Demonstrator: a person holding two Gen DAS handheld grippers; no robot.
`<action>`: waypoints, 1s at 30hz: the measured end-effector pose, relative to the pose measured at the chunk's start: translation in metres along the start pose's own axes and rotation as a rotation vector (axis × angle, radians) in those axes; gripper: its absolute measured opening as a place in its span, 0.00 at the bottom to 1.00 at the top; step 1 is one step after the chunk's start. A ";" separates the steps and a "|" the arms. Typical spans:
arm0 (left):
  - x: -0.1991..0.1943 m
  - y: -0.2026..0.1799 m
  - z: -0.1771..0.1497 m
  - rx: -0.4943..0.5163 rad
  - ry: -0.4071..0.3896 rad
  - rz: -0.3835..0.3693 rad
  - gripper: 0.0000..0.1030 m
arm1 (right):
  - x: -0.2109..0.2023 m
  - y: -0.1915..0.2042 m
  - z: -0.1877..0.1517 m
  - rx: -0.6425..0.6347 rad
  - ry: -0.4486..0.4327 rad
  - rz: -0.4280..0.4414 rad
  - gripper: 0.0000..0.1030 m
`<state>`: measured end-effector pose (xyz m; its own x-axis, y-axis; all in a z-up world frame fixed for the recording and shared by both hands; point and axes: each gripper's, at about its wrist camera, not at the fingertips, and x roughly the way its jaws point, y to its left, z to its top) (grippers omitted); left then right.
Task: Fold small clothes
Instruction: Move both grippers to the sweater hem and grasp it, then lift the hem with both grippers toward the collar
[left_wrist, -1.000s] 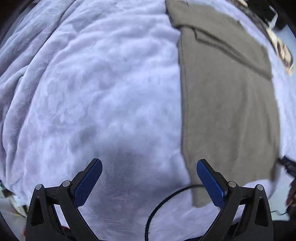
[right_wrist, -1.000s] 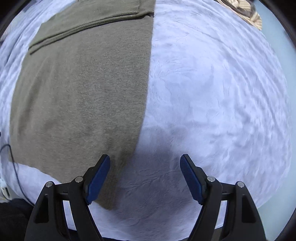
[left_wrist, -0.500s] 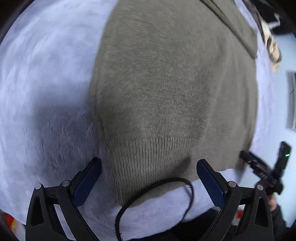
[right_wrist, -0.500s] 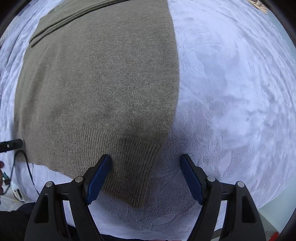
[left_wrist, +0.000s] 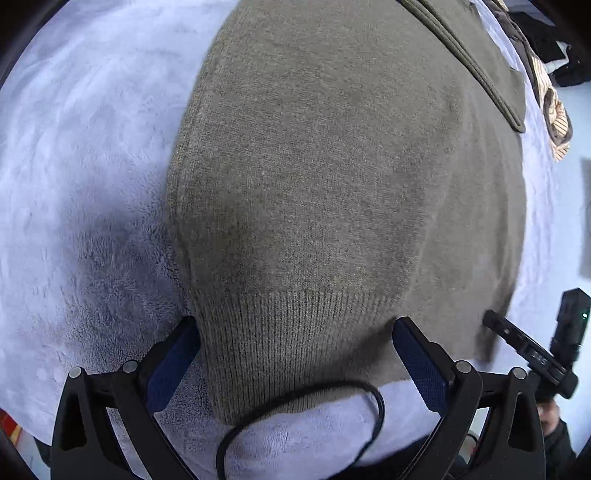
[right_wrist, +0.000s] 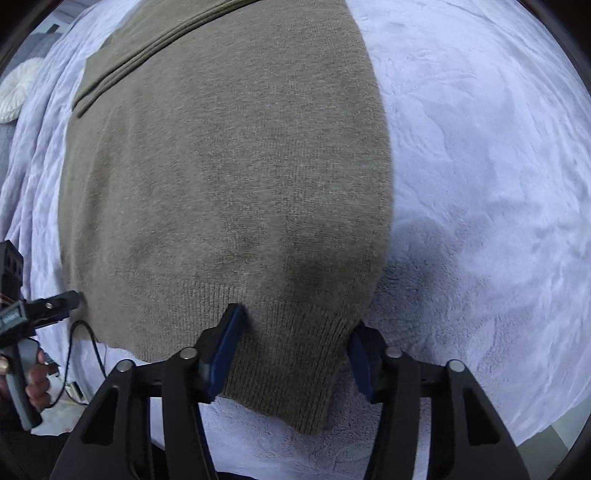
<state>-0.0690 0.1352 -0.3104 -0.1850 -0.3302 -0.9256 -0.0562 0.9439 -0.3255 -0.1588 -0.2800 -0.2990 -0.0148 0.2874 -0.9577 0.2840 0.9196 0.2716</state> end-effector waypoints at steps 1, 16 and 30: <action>0.004 0.001 -0.001 0.004 0.003 0.018 0.99 | 0.001 -0.002 0.000 0.001 0.001 0.006 0.54; -0.036 -0.021 0.038 0.081 0.032 0.016 0.14 | -0.015 -0.039 0.021 -0.037 0.012 0.135 0.06; -0.027 -0.011 0.038 0.069 0.068 0.009 0.44 | -0.025 -0.035 0.006 0.038 0.077 0.169 0.41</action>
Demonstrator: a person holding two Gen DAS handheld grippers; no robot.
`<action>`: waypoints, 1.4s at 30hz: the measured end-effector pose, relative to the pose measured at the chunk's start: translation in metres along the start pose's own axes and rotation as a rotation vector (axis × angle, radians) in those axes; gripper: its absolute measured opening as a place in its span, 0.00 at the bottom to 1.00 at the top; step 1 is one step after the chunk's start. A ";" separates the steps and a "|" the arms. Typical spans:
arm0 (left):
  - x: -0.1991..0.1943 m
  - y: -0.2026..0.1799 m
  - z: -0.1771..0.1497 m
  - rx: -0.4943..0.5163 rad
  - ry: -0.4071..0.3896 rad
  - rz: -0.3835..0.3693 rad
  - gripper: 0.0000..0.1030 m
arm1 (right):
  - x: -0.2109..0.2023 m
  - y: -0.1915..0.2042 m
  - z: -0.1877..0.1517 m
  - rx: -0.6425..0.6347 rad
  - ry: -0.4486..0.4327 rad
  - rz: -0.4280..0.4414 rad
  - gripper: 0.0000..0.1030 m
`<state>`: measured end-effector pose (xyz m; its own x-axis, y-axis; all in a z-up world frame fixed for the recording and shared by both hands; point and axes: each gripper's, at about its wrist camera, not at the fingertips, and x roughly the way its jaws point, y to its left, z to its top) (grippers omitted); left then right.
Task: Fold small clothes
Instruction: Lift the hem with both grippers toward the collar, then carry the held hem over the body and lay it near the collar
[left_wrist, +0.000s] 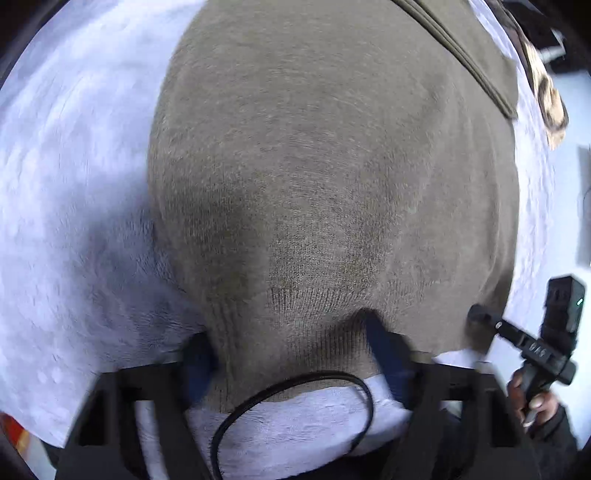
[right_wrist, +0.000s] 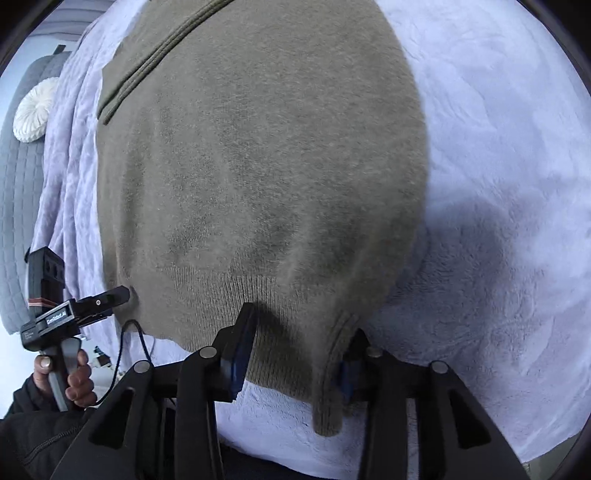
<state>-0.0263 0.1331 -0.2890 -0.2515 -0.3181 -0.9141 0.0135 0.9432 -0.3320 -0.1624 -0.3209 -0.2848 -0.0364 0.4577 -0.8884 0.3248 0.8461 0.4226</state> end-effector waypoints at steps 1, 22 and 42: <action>0.000 0.001 0.001 0.012 0.007 0.012 0.30 | 0.000 0.003 -0.001 -0.012 -0.001 -0.012 0.40; -0.147 -0.005 0.006 0.105 -0.329 -0.251 0.11 | -0.109 0.038 0.016 -0.044 -0.286 0.120 0.06; -0.228 -0.053 0.044 0.083 -0.512 -0.246 0.11 | -0.174 0.111 0.068 -0.093 -0.419 0.097 0.06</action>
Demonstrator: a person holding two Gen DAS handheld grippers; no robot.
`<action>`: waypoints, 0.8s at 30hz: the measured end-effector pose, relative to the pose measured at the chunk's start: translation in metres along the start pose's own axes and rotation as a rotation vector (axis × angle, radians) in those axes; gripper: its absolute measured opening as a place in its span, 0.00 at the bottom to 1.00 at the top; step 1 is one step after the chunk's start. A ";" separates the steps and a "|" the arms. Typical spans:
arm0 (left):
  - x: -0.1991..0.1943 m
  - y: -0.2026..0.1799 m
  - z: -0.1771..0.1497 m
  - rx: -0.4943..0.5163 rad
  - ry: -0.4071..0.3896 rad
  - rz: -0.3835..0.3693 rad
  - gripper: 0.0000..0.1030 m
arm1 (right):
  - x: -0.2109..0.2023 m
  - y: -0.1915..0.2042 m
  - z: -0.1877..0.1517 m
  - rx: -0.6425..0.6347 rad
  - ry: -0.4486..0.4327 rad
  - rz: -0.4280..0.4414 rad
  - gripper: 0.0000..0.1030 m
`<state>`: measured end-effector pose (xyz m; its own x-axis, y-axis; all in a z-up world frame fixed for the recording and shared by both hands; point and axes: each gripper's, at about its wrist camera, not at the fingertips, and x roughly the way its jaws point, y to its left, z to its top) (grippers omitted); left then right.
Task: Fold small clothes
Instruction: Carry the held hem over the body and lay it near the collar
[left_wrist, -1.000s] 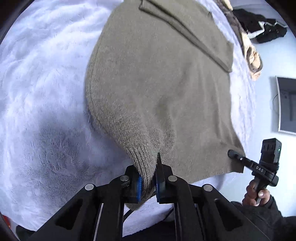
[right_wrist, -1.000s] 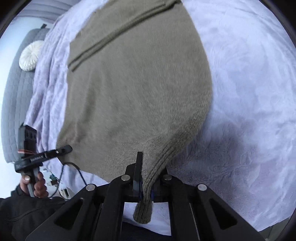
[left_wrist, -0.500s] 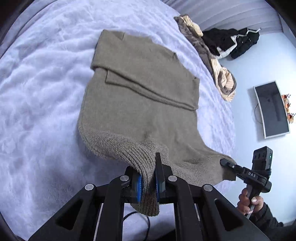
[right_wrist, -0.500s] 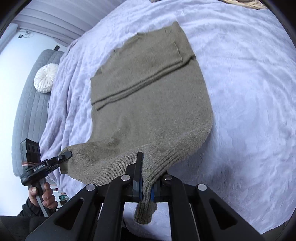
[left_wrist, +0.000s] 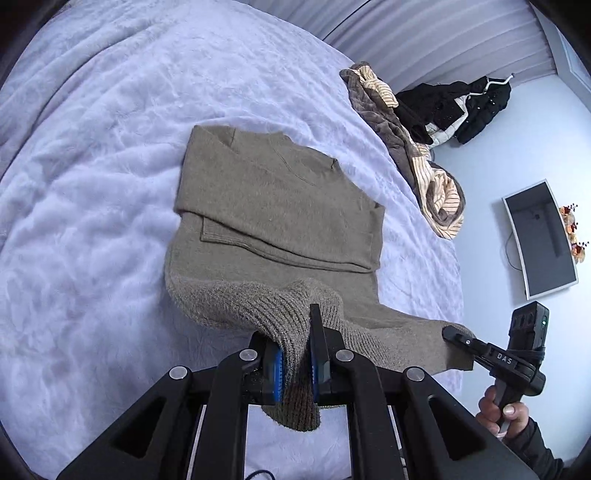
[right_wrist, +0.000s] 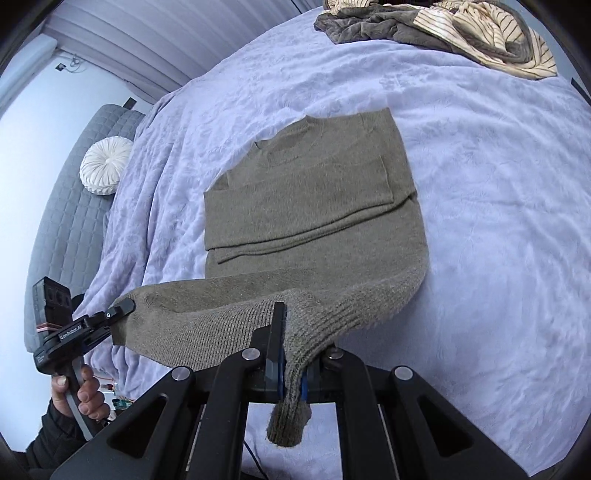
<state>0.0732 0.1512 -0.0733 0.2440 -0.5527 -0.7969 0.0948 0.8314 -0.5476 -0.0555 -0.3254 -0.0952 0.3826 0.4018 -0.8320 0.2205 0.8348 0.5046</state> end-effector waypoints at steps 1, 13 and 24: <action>-0.001 0.001 0.002 -0.007 0.001 0.003 0.11 | 0.000 0.002 0.002 0.004 0.001 -0.003 0.06; -0.010 -0.009 0.024 -0.022 -0.012 0.023 0.11 | -0.006 0.007 0.034 0.077 -0.003 -0.009 0.06; 0.017 -0.005 0.036 -0.036 0.008 0.104 0.11 | 0.023 0.012 0.053 0.036 0.018 -0.053 0.06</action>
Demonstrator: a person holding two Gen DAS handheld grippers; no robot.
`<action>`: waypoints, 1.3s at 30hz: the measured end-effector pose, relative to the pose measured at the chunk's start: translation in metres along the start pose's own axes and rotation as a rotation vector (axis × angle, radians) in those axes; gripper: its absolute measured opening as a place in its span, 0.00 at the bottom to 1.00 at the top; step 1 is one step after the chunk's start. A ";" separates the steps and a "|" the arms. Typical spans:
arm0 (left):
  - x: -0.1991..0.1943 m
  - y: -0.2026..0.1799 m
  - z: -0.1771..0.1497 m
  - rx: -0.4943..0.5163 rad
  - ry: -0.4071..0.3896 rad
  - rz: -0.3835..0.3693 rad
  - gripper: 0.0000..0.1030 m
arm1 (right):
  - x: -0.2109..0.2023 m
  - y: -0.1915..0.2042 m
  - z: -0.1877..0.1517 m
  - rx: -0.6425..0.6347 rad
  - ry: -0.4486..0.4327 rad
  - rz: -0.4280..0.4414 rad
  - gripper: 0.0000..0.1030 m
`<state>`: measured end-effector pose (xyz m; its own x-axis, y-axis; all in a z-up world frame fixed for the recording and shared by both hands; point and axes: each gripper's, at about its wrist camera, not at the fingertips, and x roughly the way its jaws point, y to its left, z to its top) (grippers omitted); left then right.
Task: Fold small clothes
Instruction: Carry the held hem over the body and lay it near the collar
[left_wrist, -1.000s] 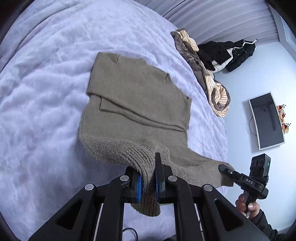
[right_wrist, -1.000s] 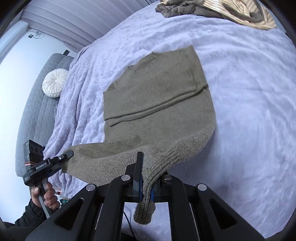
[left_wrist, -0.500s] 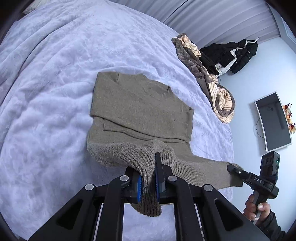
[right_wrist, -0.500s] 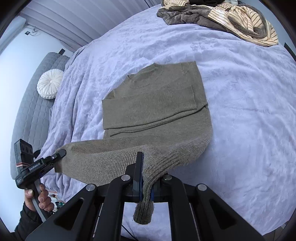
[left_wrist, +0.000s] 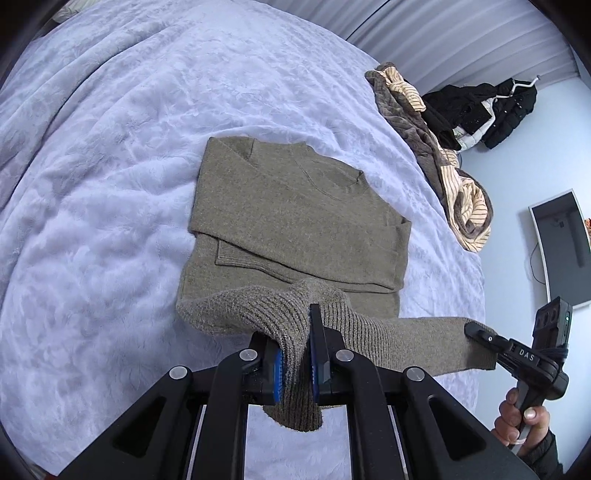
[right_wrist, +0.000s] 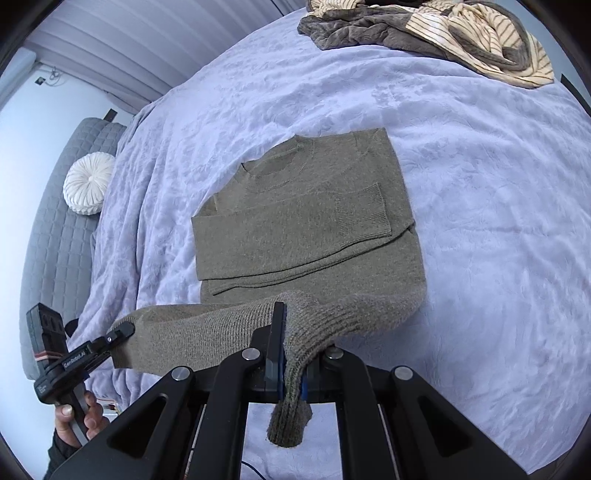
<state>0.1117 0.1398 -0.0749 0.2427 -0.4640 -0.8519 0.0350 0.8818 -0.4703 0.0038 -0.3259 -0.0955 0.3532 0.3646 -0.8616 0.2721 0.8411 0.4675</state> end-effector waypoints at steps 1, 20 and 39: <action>0.003 0.001 0.002 -0.003 0.003 0.004 0.11 | 0.002 -0.001 0.002 -0.002 0.004 -0.003 0.06; 0.077 0.002 0.050 0.002 0.105 0.091 0.11 | 0.071 -0.022 0.065 0.072 0.064 -0.032 0.06; 0.147 -0.002 0.093 0.029 0.182 0.157 0.11 | 0.131 -0.048 0.108 0.097 0.124 -0.059 0.06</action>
<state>0.2375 0.0776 -0.1783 0.0691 -0.3264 -0.9427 0.0390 0.9451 -0.3244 0.1338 -0.3613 -0.2094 0.2229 0.3672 -0.9030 0.3767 0.8219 0.4273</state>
